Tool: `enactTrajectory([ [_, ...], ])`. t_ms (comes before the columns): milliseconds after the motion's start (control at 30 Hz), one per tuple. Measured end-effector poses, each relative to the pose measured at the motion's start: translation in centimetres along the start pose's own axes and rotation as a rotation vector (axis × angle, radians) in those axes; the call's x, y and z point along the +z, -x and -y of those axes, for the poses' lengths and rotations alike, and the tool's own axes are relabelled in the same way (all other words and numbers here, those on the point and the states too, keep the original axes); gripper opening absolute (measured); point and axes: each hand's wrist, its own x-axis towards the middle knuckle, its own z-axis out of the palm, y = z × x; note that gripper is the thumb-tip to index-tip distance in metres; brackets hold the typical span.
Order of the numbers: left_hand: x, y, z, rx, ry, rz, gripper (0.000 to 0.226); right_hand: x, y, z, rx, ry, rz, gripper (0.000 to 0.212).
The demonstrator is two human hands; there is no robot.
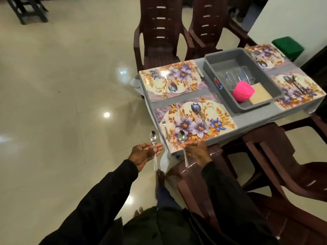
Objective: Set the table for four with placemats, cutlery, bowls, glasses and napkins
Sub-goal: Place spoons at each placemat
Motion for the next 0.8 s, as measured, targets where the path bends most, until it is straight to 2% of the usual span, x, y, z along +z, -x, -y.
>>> enactTrajectory([
  [200, 2.7, -6.8, -3.5, -0.074, -0.033, -0.006, 0.041, -3.2, -8.5, 2.1, 0.03, 0.041, -0.141, 0.016],
  [367, 5.0, -11.2, -5.4, -0.095, -0.051, -0.012, 0.033, -6.2, -14.6, 3.6, 0.052, 0.15, -0.211, 0.017],
  [467, 6.3, -12.7, -6.1, -0.113, -0.057, -0.019, 0.028, -7.9, -17.9, 3.4, 0.07, 0.236, -0.297, 0.008],
  [500, 6.4, -13.2, -6.3, -0.117, -0.054, -0.023, 0.027, -8.4, -19.1, 3.4, 0.069, 0.267, -0.327, 0.017],
  [667, 6.3, -15.2, -7.5, -0.109, -0.044, -0.024, 0.026, -9.3, -22.0, 5.1, 0.093, 0.397, -0.471, 0.013],
  [800, 5.0, -15.9, -8.0, -0.104, -0.027, -0.05, 0.025, -9.1, -23.0, 5.5, 0.072, 0.462, -0.49, 0.012],
])
